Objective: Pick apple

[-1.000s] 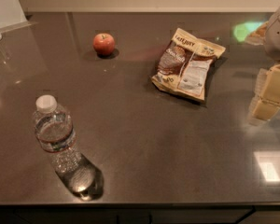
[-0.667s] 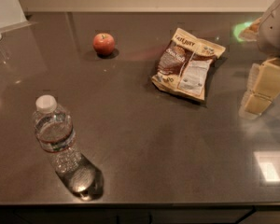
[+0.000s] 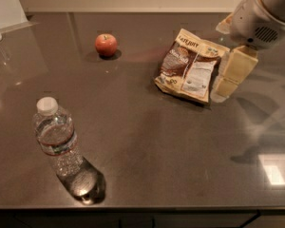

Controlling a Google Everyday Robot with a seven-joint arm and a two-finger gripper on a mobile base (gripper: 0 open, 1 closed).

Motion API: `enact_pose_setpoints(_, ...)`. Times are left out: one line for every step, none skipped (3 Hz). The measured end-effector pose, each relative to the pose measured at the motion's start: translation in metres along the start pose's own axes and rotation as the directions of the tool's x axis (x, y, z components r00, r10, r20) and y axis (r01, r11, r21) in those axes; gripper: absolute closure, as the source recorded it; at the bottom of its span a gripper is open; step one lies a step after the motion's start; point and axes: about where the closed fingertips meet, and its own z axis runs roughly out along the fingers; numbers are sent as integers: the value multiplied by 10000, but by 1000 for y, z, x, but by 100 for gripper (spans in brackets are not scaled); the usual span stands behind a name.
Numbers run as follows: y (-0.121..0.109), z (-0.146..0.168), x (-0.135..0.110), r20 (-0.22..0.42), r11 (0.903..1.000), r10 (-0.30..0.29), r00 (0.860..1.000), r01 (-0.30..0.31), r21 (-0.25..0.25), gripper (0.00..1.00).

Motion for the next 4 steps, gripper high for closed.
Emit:
enact_pose_setpoints(-23,21,-27,663,10000,-8,9978,5,48,0)
enact_pose_setpoints(-45,46,-61,1376,9999,-102,9904,104,-8,0)
enact_pose_setpoints(-64,76,-95,1982,9994,-4,9802,72,-335,0)
enact_pose_setpoints(-81,103,-126,2389,9978,298,9706,-150,-638,0)
